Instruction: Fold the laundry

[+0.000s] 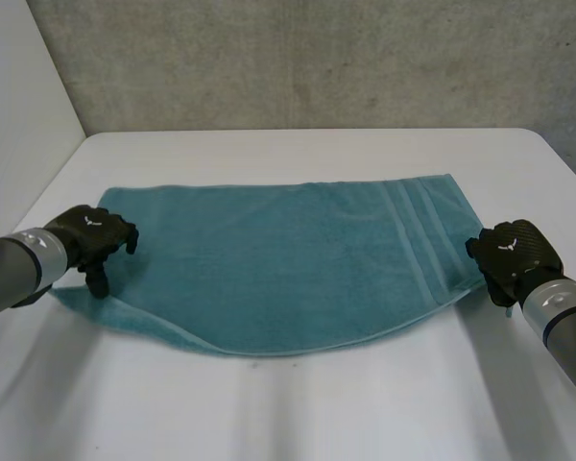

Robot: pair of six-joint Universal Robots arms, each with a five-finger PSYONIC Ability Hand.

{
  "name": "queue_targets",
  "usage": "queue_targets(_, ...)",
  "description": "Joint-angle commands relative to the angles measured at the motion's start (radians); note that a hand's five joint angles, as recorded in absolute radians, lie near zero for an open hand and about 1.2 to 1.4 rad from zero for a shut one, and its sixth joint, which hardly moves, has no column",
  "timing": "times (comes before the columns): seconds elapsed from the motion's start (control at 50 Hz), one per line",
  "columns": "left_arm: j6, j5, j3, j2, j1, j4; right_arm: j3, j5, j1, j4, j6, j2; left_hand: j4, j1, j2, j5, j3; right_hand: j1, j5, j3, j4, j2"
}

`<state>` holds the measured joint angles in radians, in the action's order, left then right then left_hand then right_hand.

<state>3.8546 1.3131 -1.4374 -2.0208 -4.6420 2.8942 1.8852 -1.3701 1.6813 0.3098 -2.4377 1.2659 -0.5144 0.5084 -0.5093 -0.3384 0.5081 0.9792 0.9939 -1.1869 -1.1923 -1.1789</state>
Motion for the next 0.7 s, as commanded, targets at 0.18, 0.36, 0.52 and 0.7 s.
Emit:
queue_targets(0.18, 0.032, 0.006, 0.019, -0.096, -0.015, 0.066, 0.002, 0.003, 0.001, -0.002, 0.008, -0.014, -0.066, 0.072, -0.071, -0.068, 0.072, 0.417, 0.228, -0.209, -0.204, -0.217)
queue_targets(0.36, 0.079, 0.012, -0.006, -0.059, -0.018, 0.056, 0.000, 0.003, 0.001, -0.002, 0.009, -0.030, -0.139, 0.145, -0.144, -0.141, 0.145, 0.417, 0.228, -0.209, -0.204, -0.217)
queue_targets(0.52, 0.069, 0.009, -0.061, 0.028, -0.066, 0.033, -0.008, 0.002, 0.000, -0.002, 0.009, -0.040, -0.348, 0.354, -0.353, -0.349, 0.354, 0.417, 0.228, -0.209, -0.204, -0.217)
queue_targets(0.7, 0.069, 0.005, -0.149, 0.086, -0.096, -0.007, -0.008, 0.002, 0.000, -0.003, 0.011, -0.042, -0.330, 0.336, -0.336, -0.332, 0.337, 0.417, 0.228, -0.209, -0.204, -0.217)
